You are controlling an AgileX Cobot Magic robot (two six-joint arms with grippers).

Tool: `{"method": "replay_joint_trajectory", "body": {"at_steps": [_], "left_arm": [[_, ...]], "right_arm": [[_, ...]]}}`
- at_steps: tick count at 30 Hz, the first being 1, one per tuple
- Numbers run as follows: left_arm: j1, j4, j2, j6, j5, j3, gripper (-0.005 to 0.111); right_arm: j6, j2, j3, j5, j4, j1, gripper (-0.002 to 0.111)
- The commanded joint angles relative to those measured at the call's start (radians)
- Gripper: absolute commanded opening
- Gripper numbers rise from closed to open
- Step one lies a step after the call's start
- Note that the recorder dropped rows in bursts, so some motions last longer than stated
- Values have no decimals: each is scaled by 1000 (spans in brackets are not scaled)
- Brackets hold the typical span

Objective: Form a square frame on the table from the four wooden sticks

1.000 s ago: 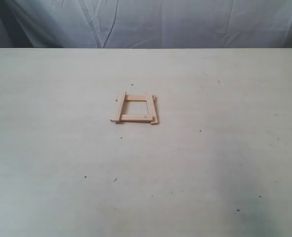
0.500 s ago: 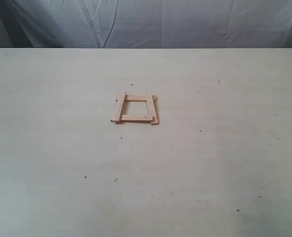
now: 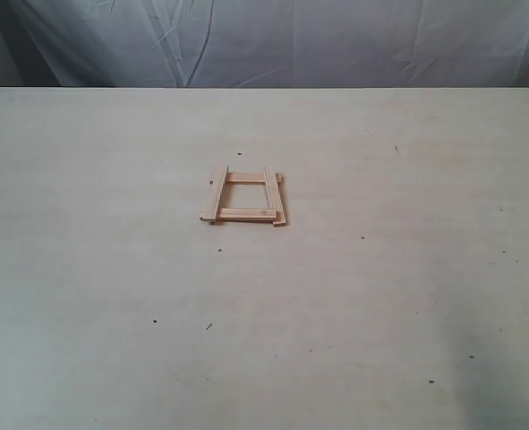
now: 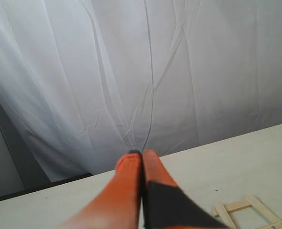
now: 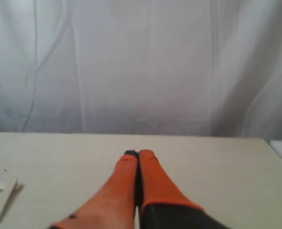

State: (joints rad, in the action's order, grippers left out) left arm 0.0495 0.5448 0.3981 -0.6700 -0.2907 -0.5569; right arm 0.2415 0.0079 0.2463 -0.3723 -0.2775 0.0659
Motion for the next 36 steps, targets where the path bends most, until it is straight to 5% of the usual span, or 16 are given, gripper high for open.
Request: {"method": "replay_joint_trajectory", "body": {"at_steps": [1, 4, 36], "left_arm": [[-7, -3, -9, 1, 0, 5, 0], [-7, -3, -9, 1, 0, 5, 0], [-7, -3, -9, 0, 0, 5, 0]], "right_arm": [[-128, -8, -91, -40, 123, 60, 0], [-268, -8, -128, -52, 212, 62, 0], [-271, -8, -246, 4, 241, 62, 0]]}}
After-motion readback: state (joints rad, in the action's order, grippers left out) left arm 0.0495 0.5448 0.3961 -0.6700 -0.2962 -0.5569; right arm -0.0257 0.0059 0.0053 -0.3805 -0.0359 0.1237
